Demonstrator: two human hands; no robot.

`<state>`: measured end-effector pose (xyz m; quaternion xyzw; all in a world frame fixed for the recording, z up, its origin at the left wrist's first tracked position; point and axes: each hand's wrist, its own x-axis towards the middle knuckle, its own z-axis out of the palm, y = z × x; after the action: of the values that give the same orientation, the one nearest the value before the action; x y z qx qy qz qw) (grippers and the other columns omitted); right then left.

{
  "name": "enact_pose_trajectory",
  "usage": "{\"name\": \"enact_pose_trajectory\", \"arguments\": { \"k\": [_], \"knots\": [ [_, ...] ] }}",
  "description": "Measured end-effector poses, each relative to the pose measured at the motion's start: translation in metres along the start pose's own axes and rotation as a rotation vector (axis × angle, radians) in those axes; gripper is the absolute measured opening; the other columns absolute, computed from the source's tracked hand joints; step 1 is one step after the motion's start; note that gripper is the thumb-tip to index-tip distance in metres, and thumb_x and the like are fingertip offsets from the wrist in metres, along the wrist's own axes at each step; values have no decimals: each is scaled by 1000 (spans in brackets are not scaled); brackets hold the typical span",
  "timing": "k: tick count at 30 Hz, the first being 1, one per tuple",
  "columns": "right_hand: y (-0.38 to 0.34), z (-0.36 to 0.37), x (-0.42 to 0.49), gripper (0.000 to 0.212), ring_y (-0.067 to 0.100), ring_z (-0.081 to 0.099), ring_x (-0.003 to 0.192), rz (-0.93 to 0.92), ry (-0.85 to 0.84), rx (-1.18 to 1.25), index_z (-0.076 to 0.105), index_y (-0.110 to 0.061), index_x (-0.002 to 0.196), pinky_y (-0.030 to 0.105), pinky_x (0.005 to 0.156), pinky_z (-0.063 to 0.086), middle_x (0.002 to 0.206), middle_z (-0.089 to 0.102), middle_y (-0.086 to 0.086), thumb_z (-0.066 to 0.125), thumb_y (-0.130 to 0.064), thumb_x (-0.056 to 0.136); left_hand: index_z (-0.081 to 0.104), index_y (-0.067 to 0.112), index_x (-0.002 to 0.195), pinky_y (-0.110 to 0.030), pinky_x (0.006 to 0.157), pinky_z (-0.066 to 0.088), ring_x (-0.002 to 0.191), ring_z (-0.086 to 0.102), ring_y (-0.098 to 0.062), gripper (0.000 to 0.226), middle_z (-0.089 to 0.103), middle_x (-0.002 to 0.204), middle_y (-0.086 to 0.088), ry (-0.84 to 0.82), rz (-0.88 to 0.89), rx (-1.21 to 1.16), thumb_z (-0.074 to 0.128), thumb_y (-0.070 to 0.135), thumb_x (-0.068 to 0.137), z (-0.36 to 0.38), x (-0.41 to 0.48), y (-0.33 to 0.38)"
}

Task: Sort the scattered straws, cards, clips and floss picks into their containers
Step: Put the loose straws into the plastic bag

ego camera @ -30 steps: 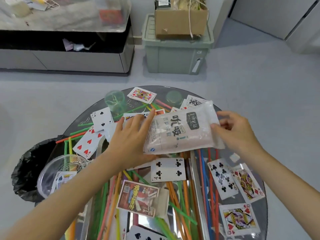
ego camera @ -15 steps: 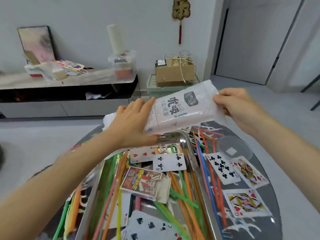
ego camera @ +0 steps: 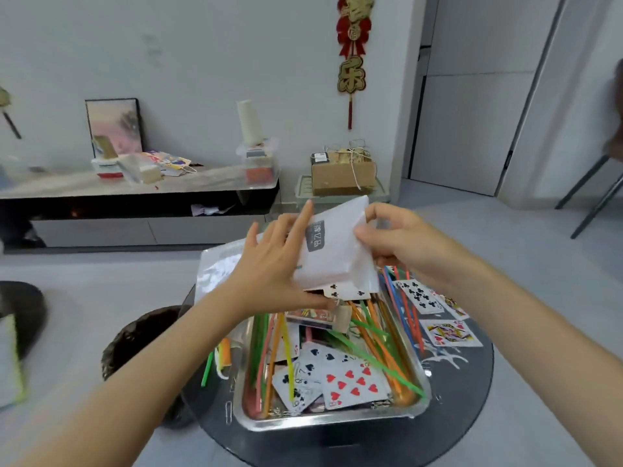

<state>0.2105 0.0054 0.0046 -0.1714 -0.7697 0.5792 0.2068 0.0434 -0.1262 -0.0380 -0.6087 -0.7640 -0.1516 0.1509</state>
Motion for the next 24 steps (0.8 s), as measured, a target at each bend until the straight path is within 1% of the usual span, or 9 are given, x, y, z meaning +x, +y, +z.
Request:
{"name": "enact_pose_trajectory", "arguments": {
  "k": [2, 4, 6, 8, 14, 17, 19, 22, 24],
  "knots": [
    [-6, 21, -8, 19, 5, 58, 58, -34, -121, 20, 54, -21, 80, 16, 53, 46, 71, 64, -5, 52, -12, 96, -6, 18, 150, -51, 106, 30, 121, 42, -23, 130, 40, 132, -4, 75, 9, -54, 59, 82, 57, -7, -16, 3],
    [-10, 36, -12, 18, 4, 58, 63, -64, -190, 32, 55, -21, 84, 16, 56, 46, 73, 65, -8, 50, -11, 97, 21, 9, 149, -41, 91, 37, 109, 50, -26, 111, 49, 120, -7, 176, 27, -44, 76, 56, 64, -13, -27, 3],
    [-11, 46, -15, 14, 6, 60, 70, -99, -182, 24, 60, -19, 87, 19, 62, 49, 81, 66, -2, 53, -11, 96, 42, 5, 138, -37, 79, 37, 99, 55, -29, 88, 55, 109, -9, 250, 26, 30, 79, 37, 65, -20, -37, -2],
    [-12, 53, -18, 11, 11, 65, 77, -137, -112, -81, 66, -15, 91, 20, 67, 54, 89, 69, 5, 56, -10, 94, 53, 3, 126, -38, 74, 37, 92, 56, -31, 72, 57, 101, -10, 270, 1, 76, 80, 29, 64, -26, -47, -12],
    [1, 53, -16, 15, 6, 68, 78, -94, 45, -307, 70, -18, 94, 21, 69, 55, 89, 73, -5, 56, -12, 93, 57, 3, 117, -40, 75, 36, 90, 58, -32, 63, 59, 104, -11, 246, -93, 125, 81, 23, 63, -20, -77, -42],
    [27, 53, -12, 13, 2, 63, 84, 15, -77, -613, 67, -22, 102, 22, 77, 53, 96, 68, -10, 59, -22, 92, 55, 3, 121, -40, 78, 37, 91, 58, -33, 70, 59, 103, -10, 236, -144, 124, 82, 19, 59, -10, -90, -57],
    [49, 59, -8, 23, 7, 61, 94, 120, -161, -725, 65, -20, 112, 24, 82, 51, 105, 66, -6, 61, -27, 91, 55, 5, 124, -40, 81, 35, 92, 57, -33, 72, 59, 101, -7, 224, -158, 115, 82, 17, 58, -3, -95, -61],
    [73, 76, 0, 28, 13, 60, 99, 200, -180, -674, 64, -18, 115, 26, 84, 50, 110, 66, -1, 63, -25, 89, 53, 9, 127, -39, 89, 29, 97, 57, -31, 72, 60, 104, -5, 196, -178, 130, 79, 16, 60, 11, -100, -65],
    [85, 91, 5, 22, 11, 60, 96, 206, -183, -580, 67, -20, 109, 20, 75, 46, 105, 65, -5, 64, -26, 88, 53, 10, 127, -39, 91, 25, 99, 57, -30, 72, 60, 105, -4, 223, -202, 141, 78, 14, 60, 20, -102, -70]
  ]
}}
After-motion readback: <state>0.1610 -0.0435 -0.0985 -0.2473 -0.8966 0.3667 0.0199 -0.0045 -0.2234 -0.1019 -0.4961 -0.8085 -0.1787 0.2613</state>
